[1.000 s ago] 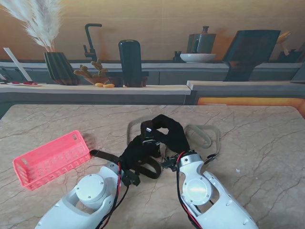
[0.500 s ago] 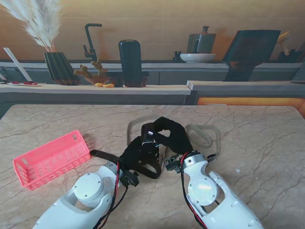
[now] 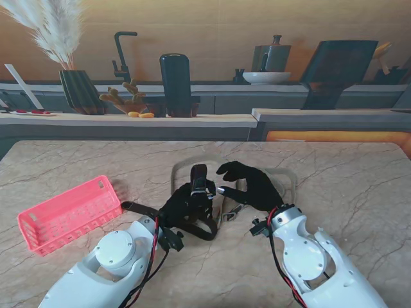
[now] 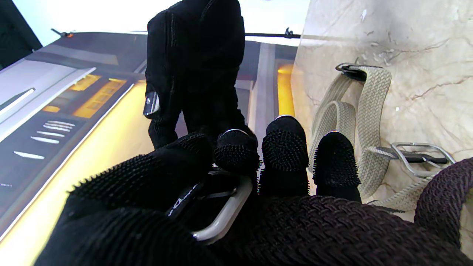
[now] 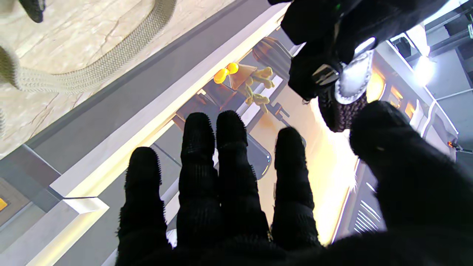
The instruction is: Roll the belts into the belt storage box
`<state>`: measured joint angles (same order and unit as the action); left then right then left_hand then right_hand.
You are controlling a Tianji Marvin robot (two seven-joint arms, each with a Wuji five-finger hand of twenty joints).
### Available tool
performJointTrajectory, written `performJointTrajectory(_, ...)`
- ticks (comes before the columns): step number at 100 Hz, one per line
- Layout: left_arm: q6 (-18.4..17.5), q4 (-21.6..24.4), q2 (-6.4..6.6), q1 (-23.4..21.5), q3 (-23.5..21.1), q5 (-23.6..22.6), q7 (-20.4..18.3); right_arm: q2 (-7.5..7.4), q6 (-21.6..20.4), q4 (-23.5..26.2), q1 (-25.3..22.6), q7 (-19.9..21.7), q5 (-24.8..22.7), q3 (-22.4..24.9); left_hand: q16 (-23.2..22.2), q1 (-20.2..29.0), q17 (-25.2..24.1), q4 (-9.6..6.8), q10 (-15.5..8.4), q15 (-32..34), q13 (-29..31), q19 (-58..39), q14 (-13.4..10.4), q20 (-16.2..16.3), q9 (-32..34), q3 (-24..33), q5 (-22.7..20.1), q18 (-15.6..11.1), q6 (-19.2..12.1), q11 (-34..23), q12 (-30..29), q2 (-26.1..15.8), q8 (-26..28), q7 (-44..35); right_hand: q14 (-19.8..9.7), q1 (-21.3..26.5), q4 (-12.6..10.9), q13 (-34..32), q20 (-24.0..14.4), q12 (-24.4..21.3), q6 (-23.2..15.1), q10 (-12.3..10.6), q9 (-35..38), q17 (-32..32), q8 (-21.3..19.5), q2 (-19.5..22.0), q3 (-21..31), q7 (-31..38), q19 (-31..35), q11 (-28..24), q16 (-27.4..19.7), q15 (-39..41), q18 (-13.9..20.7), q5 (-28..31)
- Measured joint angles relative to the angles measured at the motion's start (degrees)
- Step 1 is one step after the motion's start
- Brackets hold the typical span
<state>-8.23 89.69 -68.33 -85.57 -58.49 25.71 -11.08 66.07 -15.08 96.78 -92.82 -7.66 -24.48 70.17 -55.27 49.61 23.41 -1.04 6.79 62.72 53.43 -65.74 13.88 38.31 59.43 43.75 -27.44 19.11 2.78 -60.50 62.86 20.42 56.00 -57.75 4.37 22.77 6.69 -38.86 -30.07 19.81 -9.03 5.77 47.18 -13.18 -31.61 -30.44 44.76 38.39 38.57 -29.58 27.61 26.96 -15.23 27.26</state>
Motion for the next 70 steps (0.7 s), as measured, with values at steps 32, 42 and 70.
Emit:
performJointTrajectory(32, -2.33, -1.16, 1.0, 1.08, 1.14, -2.99, -2.78, -3.17, 0.3, 0.98, 0.21, 16.7, 14.78, 1.82, -0.56, 0.81, -1.75, -0.37, 0.0, -0.26, -0.22, -0.06, 0.38, 0.62, 0.58, -1.29, 0.0, 0.0, -0.01, -0.46, 0.66, -0.01, 0.55, 0.0, 0.6, 0.09, -0.52, 7.05, -1.11, -2.78, 1.23, 0.52, -13.78, 0.77, 3.09, -2.07, -10.33, -8.93, -5.62, 8.09, -4.97, -13.44, 2.79, -14.76)
performJointTrajectory(42, -3.09, -1.47, 1.37, 1.43, 1.7, -3.51, -3.69, -3.18, 0.98, -0.86, 2.39, 16.14, 14.83, 0.02, -0.56, 1.31, -2.3, -0.37, 0.01, -0.49, -0.83, -0.02, 0.49, 0.62, 0.56, -1.54, 0.0, 0.0, -0.02, -0.45, 0.69, -0.02, 0.59, 0.0, 0.83, 0.11, -0.52, 7.5, -1.48, -2.82, 2.55, 0.57, -15.14, 0.8, 3.11, -2.2, -10.33, -8.99, -6.56, 8.99, -5.68, -14.59, 3.97, -15.11)
performJointTrajectory(70, -3.75, -1.77, 1.77, 1.66, 1.84, -3.8, -5.17, -3.01, 1.89, -3.7, 6.34, 19.61, 20.15, -2.84, -0.57, 1.39, -2.51, -0.38, 0.01, -1.05, -0.83, 0.63, 0.68, 0.63, 0.55, -2.0, -0.01, 0.0, -0.02, 0.21, 1.08, -0.03, 0.64, 0.0, 0.32, 1.94, -0.55, 12.75, -0.05, -4.12, 3.54, 0.98, -17.59, 2.24, 4.34, -3.42, -10.95, -10.11, -13.51, 8.8, -10.0, -17.54, 8.41, -15.62)
